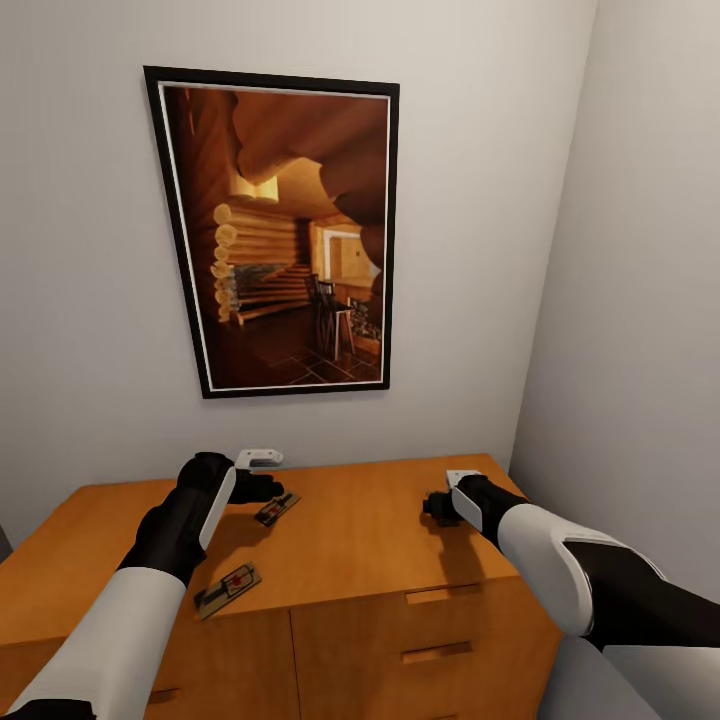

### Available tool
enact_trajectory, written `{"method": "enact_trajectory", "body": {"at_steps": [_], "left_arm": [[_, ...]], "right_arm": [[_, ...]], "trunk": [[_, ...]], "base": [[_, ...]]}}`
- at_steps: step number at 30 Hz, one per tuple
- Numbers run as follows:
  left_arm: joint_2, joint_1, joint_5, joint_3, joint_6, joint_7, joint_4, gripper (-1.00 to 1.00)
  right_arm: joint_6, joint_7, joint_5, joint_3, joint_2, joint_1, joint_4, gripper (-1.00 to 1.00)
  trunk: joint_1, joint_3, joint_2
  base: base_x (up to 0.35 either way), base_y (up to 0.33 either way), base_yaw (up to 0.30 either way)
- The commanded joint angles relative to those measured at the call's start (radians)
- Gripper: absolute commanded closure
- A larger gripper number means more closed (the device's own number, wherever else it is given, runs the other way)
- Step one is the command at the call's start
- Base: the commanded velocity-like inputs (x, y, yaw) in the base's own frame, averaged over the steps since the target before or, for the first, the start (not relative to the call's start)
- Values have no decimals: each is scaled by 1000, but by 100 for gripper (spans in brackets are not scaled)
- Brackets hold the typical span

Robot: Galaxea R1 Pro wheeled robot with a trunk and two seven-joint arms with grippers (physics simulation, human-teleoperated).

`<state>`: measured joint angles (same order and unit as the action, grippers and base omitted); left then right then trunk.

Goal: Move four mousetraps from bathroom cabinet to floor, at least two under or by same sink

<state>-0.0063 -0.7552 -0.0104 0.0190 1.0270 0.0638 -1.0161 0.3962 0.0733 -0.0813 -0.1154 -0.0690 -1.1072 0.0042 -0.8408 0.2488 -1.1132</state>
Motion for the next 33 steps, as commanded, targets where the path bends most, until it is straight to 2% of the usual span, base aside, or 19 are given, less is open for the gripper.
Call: {"method": "enact_trajectory", "body": {"at_steps": [1, 33], "left_arm": [[0, -1, 0, 0, 5, 2, -1, -100], [0, -1, 0, -1, 4, 2, -1, -100]], "right_arm": [[4, 5, -11, -4, 0, 0, 2, -100], [4, 5, -11, -4, -1, 15, 17, -100]], "trunk": [[0, 2, -1], [0, 2, -1]], "base": [[0, 0, 0], [0, 0, 0]]}}
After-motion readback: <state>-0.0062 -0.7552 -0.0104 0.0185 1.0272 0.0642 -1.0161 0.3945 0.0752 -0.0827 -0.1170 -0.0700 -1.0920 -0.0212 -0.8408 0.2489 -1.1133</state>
